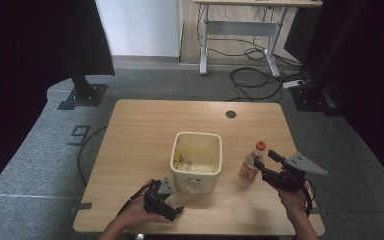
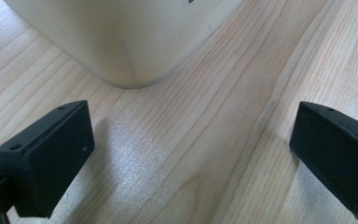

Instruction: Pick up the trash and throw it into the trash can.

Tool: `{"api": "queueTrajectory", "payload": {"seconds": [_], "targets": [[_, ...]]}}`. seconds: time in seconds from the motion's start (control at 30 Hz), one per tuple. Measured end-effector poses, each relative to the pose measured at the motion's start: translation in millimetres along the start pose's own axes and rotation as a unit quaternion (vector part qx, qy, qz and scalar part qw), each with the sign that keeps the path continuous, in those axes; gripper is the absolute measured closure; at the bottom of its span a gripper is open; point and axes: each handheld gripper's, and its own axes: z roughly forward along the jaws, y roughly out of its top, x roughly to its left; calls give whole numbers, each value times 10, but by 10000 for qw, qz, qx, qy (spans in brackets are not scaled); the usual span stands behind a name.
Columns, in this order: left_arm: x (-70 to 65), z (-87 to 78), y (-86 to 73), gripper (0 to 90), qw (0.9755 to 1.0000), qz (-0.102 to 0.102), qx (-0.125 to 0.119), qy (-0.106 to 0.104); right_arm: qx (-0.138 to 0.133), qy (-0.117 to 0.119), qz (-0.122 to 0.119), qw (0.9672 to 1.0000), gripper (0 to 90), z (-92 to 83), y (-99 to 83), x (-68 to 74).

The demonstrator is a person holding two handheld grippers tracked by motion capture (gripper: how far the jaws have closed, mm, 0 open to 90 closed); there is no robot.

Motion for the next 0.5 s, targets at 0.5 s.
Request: {"api": "queueTrajectory", "payload": {"seconds": [0.5], "targets": [[-1,0,1,0,10000,-6,0,1,325,-295,-1,9990,550,487,2,-107]]}}
